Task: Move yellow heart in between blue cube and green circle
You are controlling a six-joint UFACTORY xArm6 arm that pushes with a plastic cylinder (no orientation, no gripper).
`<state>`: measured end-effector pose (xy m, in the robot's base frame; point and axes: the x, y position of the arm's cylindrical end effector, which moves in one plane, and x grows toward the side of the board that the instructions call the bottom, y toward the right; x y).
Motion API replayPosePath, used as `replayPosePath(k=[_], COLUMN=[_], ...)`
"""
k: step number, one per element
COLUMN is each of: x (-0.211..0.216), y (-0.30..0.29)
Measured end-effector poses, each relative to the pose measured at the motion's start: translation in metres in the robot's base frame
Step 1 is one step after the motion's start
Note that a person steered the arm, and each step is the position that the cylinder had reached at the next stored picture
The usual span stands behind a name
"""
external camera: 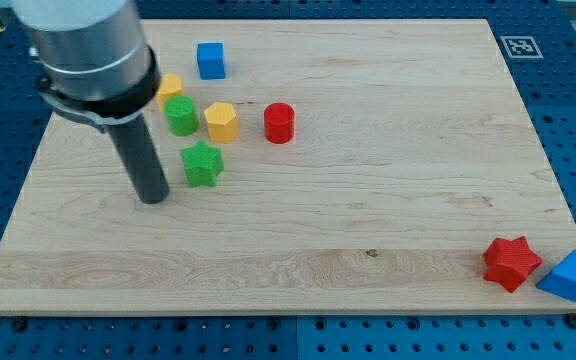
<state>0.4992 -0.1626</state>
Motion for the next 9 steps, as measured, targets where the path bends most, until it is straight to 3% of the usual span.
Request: replayPosePath(k=[2, 6, 9], x=[-0.018, -0.139, -0.171], y=[-0.044, -0.034, -0.023])
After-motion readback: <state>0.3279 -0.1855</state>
